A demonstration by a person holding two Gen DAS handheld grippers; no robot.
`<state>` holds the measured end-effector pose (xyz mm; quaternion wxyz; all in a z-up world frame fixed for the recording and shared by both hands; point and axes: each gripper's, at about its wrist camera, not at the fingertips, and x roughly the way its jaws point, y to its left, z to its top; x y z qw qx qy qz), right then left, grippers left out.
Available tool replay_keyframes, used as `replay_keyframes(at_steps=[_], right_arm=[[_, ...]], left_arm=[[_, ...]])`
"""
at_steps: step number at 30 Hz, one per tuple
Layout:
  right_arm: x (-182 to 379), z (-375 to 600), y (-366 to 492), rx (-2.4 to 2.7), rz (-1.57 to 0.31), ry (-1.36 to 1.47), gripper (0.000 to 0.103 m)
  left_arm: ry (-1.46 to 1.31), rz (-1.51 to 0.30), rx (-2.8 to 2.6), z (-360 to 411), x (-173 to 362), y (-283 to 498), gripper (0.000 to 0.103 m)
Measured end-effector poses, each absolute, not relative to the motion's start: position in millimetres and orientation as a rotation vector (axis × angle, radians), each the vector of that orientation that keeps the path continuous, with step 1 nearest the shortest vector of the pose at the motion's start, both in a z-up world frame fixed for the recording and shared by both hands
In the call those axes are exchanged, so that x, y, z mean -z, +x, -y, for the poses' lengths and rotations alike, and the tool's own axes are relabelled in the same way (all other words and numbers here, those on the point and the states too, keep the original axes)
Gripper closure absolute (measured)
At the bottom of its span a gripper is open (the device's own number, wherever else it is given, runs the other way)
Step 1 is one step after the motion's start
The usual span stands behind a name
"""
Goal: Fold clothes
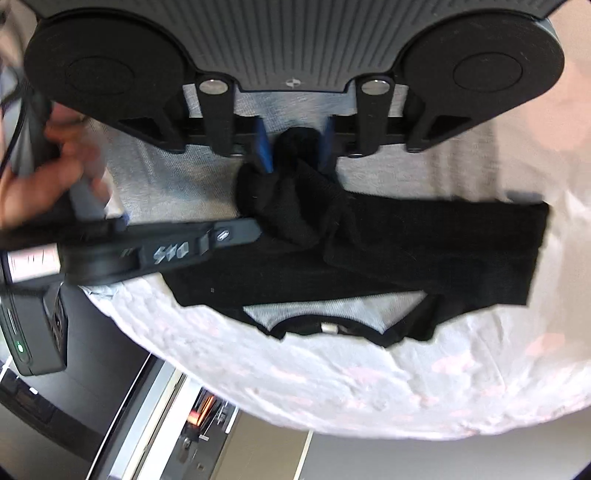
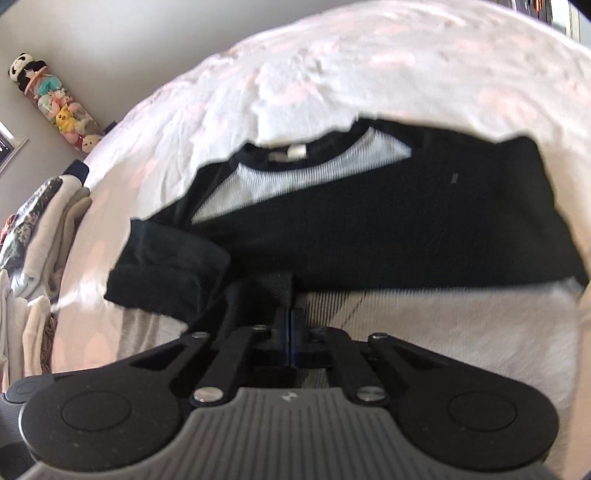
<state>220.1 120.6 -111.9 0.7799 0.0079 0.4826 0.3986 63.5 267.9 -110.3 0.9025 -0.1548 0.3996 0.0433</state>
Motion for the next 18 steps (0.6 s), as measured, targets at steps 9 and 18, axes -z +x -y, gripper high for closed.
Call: replay_keyframes(at_steps=[9,18], right_arm=[[57,-106,244,-0.788,-0.942,0.047,0.101],[45,-76,281,-0.587,-0.886,0.023,0.101]], left_arm=[[-0.251,-0.836,-0.267,-322,101,29,0.075],[-0.289,-0.805,-0.361,-364,99,18,0.075]])
